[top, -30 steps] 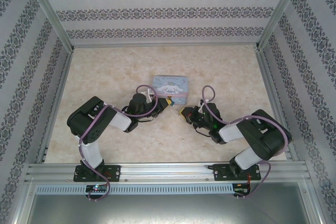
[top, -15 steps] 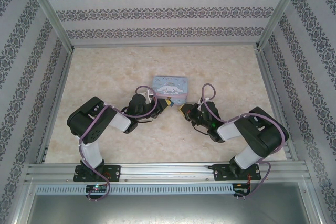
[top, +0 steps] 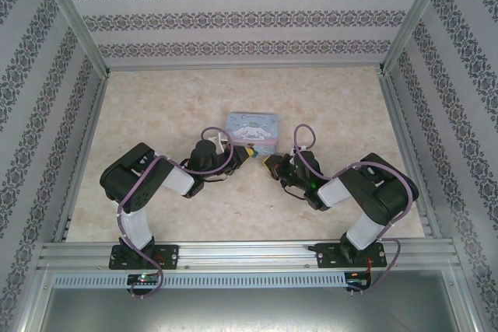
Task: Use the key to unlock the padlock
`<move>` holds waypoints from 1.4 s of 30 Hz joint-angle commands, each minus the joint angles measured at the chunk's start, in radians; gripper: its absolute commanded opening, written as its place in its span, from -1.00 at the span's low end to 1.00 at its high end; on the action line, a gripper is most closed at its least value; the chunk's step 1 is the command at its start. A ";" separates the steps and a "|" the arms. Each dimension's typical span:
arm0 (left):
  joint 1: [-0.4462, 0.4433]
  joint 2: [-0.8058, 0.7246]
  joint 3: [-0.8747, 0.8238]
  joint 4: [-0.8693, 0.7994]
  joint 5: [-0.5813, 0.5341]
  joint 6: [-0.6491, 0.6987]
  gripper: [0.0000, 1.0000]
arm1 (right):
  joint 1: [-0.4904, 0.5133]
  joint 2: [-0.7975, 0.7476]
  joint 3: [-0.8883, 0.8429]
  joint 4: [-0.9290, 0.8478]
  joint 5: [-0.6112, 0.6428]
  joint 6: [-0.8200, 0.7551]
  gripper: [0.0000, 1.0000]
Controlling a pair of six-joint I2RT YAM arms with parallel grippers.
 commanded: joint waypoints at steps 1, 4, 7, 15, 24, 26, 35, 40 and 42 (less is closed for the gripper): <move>-0.014 0.011 -0.003 0.092 0.006 0.001 -1.00 | 0.010 0.015 0.015 0.060 0.017 0.010 -1.00; -0.013 0.012 -0.002 0.089 0.006 0.002 -1.00 | 0.010 0.014 0.016 0.066 0.017 0.012 -1.00; -0.013 0.014 -0.002 0.089 0.005 0.003 -1.00 | 0.010 0.010 0.017 0.068 0.017 0.014 -1.00; -0.013 0.017 0.001 0.089 0.006 0.004 -1.00 | 0.016 0.014 0.017 0.074 0.012 0.018 -1.00; -0.013 0.021 0.001 0.087 0.006 0.007 -1.00 | 0.025 0.020 0.051 0.085 0.010 0.024 -1.00; -0.013 0.022 0.002 0.088 0.006 0.006 -1.00 | 0.025 0.018 0.049 0.085 0.011 0.024 -1.00; -0.013 0.023 -0.004 0.077 0.000 0.018 -1.00 | 0.026 0.009 0.037 0.087 0.016 0.024 -1.00; -0.013 0.025 -0.009 0.074 -0.003 0.022 -1.00 | 0.025 0.008 0.039 0.087 0.013 0.023 -1.00; -0.013 0.025 -0.008 0.074 -0.003 0.024 -1.00 | 0.025 0.008 0.041 0.087 0.013 0.023 -1.00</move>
